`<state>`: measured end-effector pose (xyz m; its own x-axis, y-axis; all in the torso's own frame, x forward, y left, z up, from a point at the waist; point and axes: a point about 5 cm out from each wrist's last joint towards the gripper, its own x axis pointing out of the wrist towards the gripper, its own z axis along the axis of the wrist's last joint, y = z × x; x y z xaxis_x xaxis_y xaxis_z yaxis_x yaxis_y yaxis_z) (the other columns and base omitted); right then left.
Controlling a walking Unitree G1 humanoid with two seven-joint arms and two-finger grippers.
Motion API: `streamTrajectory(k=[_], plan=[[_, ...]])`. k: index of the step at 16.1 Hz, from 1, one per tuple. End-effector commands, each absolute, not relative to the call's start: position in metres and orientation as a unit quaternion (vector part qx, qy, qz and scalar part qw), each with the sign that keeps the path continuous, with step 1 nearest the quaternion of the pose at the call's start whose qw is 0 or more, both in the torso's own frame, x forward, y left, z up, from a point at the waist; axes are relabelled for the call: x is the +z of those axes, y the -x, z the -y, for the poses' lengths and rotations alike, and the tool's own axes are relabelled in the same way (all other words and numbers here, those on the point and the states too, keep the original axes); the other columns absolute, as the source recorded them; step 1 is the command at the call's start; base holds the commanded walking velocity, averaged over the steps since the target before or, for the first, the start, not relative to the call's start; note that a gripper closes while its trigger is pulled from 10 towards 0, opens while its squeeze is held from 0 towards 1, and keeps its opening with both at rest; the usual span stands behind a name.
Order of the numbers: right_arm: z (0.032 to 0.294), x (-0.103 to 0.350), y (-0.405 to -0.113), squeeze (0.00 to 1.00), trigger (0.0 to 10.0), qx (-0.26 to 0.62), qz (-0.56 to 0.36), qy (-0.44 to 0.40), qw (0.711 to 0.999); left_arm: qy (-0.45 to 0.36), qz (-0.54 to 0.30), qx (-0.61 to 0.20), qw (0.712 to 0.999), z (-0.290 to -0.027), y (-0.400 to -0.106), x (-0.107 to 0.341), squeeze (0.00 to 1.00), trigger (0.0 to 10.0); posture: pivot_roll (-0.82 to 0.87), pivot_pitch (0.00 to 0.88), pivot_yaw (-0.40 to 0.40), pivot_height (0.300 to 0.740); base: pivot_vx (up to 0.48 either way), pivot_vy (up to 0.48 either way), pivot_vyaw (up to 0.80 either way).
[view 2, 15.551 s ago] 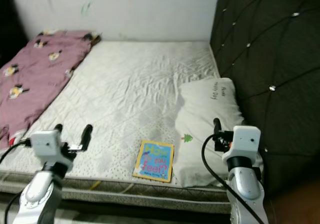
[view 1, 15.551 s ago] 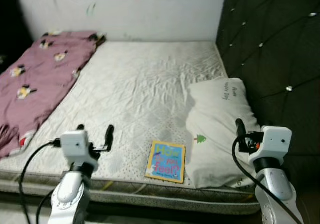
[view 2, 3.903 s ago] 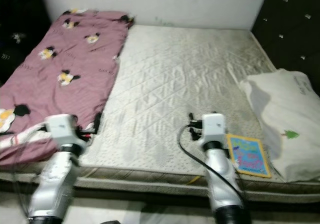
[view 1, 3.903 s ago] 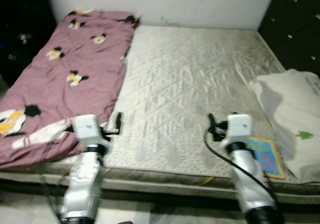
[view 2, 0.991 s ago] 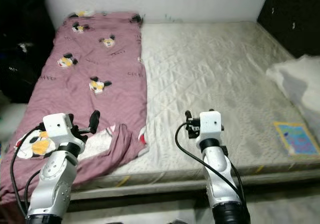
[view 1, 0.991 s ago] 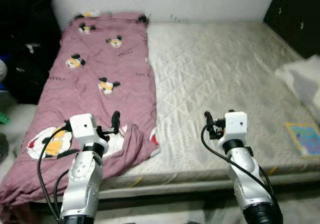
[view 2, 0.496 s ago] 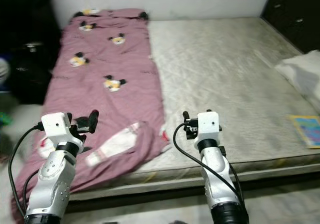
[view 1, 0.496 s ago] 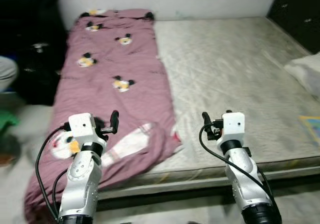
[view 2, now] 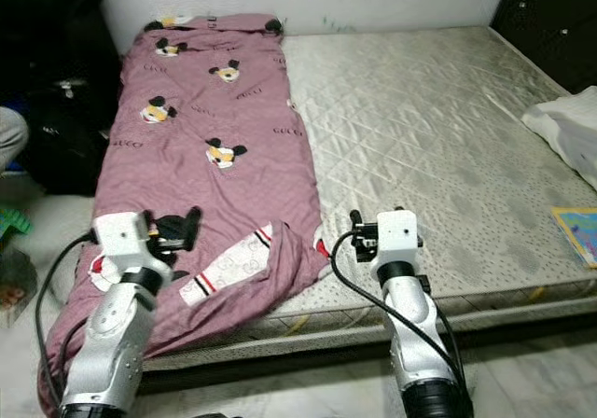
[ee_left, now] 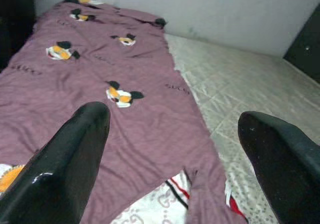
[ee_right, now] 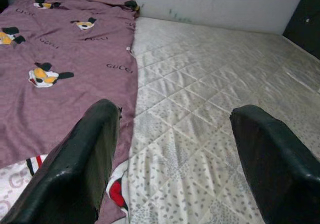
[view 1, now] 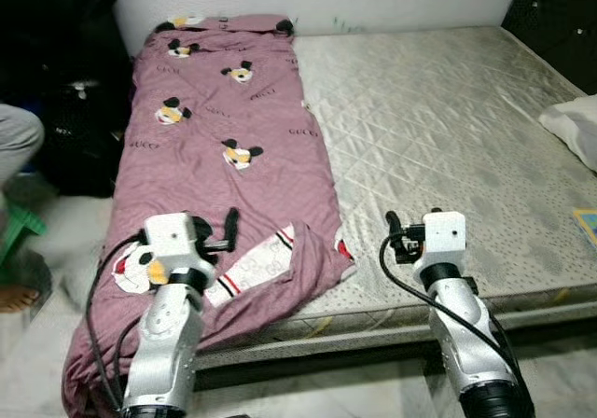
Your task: Clean up the room
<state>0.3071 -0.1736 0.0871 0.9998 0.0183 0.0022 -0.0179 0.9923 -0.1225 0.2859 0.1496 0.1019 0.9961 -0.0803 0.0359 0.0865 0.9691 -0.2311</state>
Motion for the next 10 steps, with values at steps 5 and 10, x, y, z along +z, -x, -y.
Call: streamTrajectory(k=[5,10], plan=[[0.1751,0.0869,-0.3069,0.00,10.0,0.007,-0.001,0.059,0.998,0.112,0.014,-0.043,0.993,-0.1511,-0.2834,0.1019,0.00,10.0,-0.02,0.118,0.014,0.740,0.283,0.000,0.00],[0.1756,0.0865,-0.3066,0.00,10.0,0.007,-0.002,0.061,0.998,0.110,0.004,-0.019,0.994,-0.1529,-0.2834,0.0985,0.00,10.0,-0.02,0.118,0.014,0.740,0.054,0.000,0.00]])
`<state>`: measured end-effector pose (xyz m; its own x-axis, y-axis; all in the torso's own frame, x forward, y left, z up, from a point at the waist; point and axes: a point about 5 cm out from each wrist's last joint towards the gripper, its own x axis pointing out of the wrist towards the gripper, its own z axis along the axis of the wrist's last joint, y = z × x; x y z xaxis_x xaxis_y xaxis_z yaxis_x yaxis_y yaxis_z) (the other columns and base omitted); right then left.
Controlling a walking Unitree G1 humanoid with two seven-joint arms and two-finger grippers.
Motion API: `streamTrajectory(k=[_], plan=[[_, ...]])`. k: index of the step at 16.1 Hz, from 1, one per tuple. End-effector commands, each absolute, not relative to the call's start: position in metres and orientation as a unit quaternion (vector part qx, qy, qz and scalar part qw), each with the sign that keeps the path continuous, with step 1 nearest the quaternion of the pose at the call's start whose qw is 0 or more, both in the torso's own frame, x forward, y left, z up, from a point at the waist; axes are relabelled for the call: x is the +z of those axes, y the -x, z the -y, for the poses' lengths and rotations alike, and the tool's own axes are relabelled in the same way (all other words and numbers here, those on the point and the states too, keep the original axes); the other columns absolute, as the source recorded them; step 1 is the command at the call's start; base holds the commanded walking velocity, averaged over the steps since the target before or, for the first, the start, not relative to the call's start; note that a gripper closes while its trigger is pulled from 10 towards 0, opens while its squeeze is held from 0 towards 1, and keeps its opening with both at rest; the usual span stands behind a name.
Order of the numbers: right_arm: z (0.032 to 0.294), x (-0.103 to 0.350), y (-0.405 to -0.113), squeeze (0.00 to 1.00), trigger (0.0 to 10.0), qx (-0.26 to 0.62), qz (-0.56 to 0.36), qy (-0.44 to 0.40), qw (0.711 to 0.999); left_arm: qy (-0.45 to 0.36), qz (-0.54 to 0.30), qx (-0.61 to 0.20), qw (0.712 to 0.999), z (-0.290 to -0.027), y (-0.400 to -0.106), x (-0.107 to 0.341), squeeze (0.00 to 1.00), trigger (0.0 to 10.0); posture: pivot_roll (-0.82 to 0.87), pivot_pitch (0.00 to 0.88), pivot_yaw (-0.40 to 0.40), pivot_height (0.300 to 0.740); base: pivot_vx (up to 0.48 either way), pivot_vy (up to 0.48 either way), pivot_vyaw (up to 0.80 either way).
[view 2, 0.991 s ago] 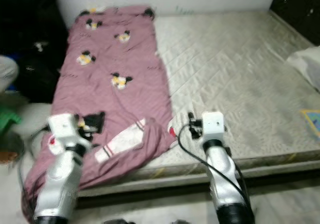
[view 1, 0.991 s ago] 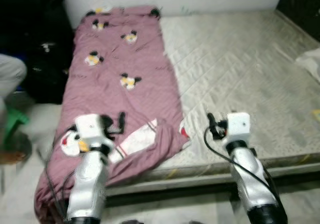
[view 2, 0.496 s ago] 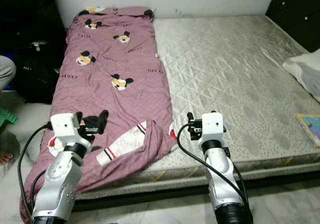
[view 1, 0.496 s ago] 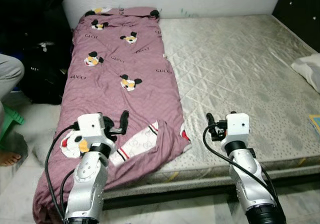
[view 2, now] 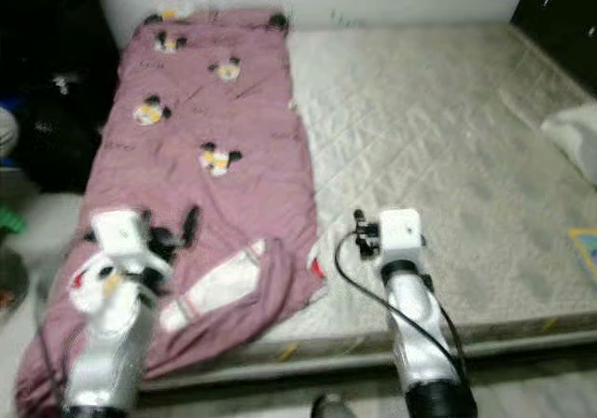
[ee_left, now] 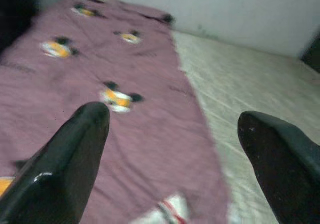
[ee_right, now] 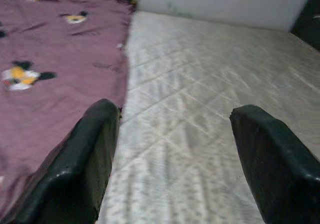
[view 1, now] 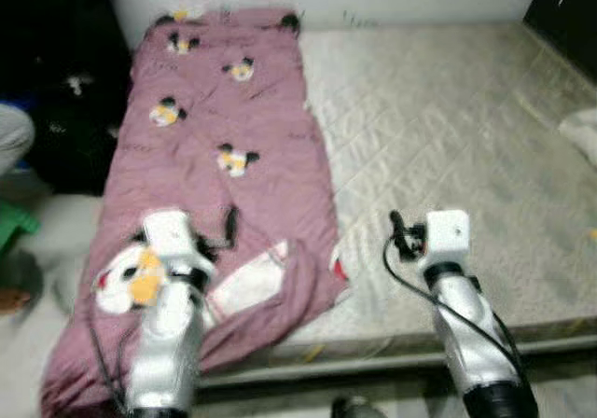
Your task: Clean up the room
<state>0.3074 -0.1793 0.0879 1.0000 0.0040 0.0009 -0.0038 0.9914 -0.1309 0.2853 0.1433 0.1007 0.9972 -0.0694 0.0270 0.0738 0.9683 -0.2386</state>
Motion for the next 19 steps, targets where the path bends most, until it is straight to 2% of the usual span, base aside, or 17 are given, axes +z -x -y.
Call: streamTrajectory(k=[1,5,13,19], plan=[[0.1760,0.0863,-0.3065,0.00,10.0,0.006,-0.002,0.061,0.998,0.111,0.004,-0.021,0.994,-0.1525,-0.2832,0.0984,0.00,10.0,-0.02,0.118,0.014,0.740,0.000,0.000,0.00],[0.1788,0.0851,-0.3065,0.00,10.0,0.004,-0.006,0.063,0.998,0.111,0.001,-0.021,0.994,-0.1523,-0.2821,0.0967,0.00,10.0,-0.02,0.118,0.014,0.740,0.000,0.000,0.00],[0.1786,0.0845,-0.3053,0.00,10.0,0.005,-0.009,0.062,0.998,0.107,-0.003,-0.017,0.994,-0.1525,-0.2811,0.0962,0.00,10.0,-0.02,0.130,0.010,0.740,0.000,0.000,-0.75],[0.1733,0.0821,-0.3050,0.00,10.0,0.032,-0.016,0.057,0.998,0.100,-0.006,-0.011,0.995,-0.1552,-0.2781,0.0935,0.00,10.0,-0.01,0.125,0.008,0.740,0.000,0.000,0.00]])
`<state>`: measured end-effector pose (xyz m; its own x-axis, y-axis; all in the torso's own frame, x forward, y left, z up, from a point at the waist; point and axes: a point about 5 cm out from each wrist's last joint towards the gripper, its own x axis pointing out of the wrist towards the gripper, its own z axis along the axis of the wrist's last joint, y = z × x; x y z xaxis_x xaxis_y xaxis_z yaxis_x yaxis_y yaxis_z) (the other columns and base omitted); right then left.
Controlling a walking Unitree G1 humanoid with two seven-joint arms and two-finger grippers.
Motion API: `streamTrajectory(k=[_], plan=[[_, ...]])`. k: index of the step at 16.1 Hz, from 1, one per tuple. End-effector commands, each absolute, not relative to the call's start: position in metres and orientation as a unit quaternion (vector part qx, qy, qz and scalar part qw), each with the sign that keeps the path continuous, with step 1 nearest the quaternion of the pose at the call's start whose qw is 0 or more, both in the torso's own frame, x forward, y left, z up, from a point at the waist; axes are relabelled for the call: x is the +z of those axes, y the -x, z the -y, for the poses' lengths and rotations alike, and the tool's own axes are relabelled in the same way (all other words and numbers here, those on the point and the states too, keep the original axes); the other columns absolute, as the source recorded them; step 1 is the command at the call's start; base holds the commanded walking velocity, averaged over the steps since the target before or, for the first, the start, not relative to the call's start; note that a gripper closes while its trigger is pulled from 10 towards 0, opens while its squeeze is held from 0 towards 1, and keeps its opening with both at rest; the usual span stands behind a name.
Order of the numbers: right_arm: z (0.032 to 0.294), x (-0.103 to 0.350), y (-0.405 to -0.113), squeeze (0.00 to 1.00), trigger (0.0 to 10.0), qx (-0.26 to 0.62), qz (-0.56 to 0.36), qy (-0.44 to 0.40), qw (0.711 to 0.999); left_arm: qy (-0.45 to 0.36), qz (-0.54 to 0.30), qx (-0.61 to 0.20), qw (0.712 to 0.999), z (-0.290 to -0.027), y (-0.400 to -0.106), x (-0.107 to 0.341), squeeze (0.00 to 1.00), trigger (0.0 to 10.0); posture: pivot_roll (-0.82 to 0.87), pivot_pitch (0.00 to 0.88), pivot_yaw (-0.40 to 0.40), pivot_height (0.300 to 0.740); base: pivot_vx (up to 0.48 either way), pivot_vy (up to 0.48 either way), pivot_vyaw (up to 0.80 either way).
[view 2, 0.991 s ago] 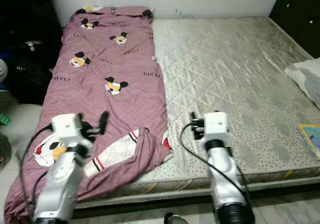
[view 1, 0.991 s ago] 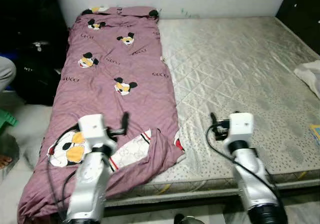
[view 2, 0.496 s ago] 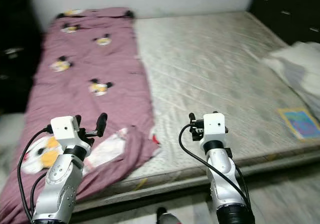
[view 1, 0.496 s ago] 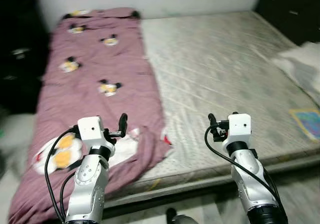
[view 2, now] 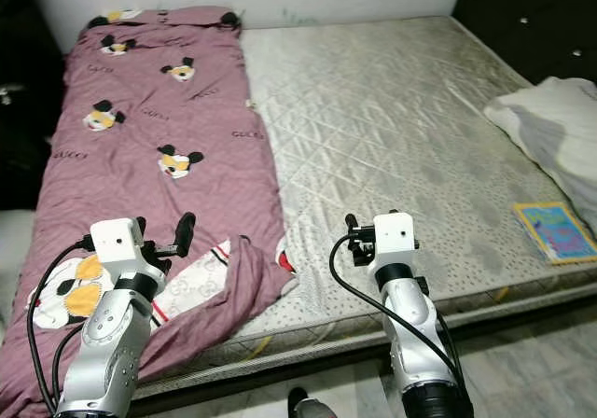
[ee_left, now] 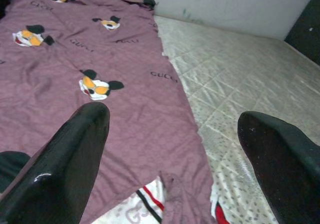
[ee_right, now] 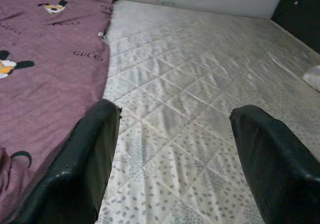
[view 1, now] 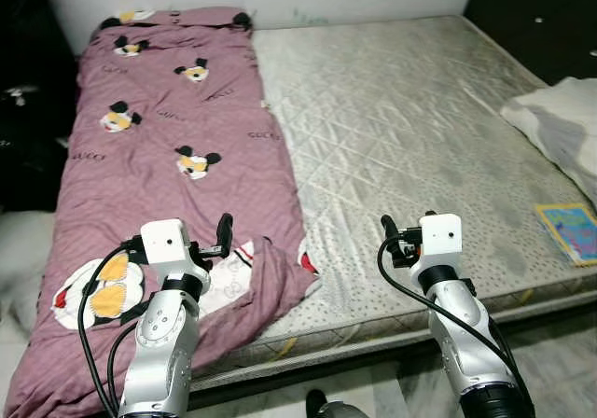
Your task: Clean up the room
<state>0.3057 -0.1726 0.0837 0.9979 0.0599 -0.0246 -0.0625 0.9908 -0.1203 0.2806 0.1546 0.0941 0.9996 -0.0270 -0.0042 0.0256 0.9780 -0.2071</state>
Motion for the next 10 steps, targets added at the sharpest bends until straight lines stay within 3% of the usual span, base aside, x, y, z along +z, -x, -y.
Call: streamTrajectory(k=[1,10], plan=[[0.173,0.082,-0.305,0.00,10.0,0.033,-0.016,0.056,0.998,0.099,-0.007,-0.011,0.995,-0.155,-0.278,0.093,0.00,10.0,-0.01,0.125,0.008,0.740,0.000,0.000,0.00],[0.177,0.079,-0.295,0.00,10.0,0.043,-0.026,0.056,0.997,0.087,-0.029,0.001,0.996,-0.166,-0.262,0.082,0.00,10.0,-0.02,0.148,0.035,0.740,0.000,0.000,0.00]])
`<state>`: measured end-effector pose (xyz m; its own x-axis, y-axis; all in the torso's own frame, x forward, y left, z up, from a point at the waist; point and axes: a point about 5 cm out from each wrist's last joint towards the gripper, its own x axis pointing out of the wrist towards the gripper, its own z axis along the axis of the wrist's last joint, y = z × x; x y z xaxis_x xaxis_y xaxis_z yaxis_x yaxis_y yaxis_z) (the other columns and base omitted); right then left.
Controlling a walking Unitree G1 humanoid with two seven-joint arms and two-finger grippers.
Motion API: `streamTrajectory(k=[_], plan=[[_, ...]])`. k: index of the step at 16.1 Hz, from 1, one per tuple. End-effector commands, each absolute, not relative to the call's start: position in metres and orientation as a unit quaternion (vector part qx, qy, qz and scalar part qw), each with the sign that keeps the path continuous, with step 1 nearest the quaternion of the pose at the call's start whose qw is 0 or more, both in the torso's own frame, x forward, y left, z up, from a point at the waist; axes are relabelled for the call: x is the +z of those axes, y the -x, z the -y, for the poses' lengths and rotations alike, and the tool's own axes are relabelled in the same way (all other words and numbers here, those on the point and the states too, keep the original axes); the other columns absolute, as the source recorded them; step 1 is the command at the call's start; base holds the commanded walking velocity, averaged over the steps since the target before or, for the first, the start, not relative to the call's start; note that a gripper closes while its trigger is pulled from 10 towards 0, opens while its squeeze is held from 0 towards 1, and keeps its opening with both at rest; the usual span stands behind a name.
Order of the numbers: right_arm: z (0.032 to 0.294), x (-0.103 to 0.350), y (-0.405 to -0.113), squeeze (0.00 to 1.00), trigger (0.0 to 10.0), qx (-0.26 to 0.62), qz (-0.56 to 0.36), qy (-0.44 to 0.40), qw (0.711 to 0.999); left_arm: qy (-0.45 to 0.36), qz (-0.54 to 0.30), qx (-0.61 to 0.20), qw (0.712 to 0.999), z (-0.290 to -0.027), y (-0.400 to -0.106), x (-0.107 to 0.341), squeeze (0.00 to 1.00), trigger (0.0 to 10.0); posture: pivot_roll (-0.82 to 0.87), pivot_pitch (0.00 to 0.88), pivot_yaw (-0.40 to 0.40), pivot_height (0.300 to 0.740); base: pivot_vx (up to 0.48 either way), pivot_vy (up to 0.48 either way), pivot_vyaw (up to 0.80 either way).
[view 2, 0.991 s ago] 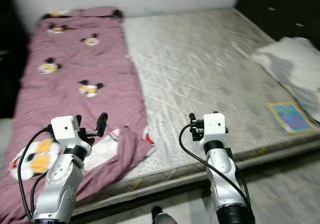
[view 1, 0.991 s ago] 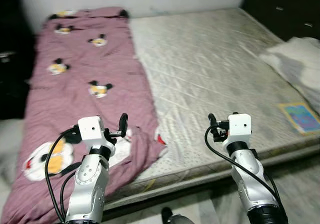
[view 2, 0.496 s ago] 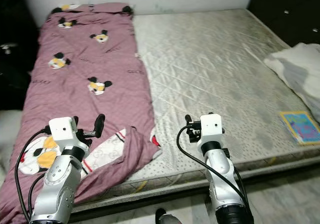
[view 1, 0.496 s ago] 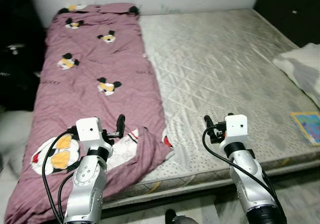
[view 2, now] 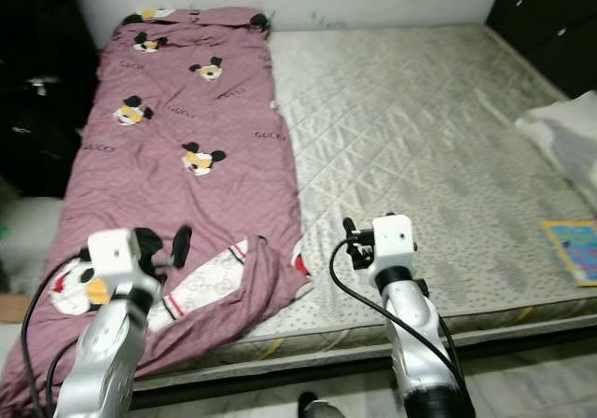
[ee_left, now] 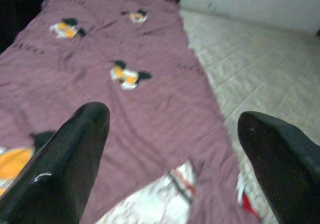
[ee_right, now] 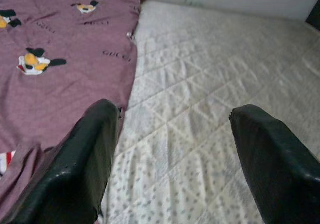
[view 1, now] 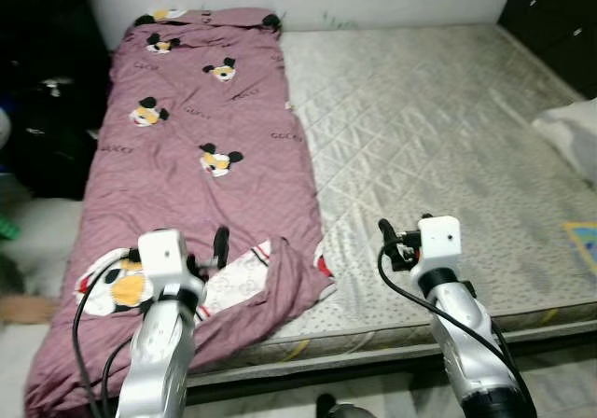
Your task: Clean up the room
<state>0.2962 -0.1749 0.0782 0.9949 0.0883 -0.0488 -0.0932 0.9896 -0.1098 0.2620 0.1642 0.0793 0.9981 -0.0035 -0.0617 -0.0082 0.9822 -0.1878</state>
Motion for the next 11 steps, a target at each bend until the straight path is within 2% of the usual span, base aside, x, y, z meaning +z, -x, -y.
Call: streamTrajectory(k=[1,5,11], plan=[[0.178,0.078,-0.292,0.00,10.0,0.043,-0.028,0.052,0.997,0.082,-0.032,-0.002,0.996,-0.167,-0.259,0.082,0.00,10.0,-0.02,0.147,0.038,0.740,0.000,0.000,0.00],[0.182,0.074,-0.280,0.00,10.0,0.046,-0.040,0.064,0.996,0.063,-0.037,0.011,0.997,-0.182,-0.248,0.082,0.00,10.0,-0.01,0.192,0.008,0.740,0.000,0.000,0.00],[0.173,0.070,-0.272,0.00,10.0,0.060,-0.057,0.060,0.995,0.053,-0.035,0.022,0.998,-0.192,-0.245,0.092,0.00,10.0,0.00,0.238,0.040,0.740,0.000,0.000,0.00]])
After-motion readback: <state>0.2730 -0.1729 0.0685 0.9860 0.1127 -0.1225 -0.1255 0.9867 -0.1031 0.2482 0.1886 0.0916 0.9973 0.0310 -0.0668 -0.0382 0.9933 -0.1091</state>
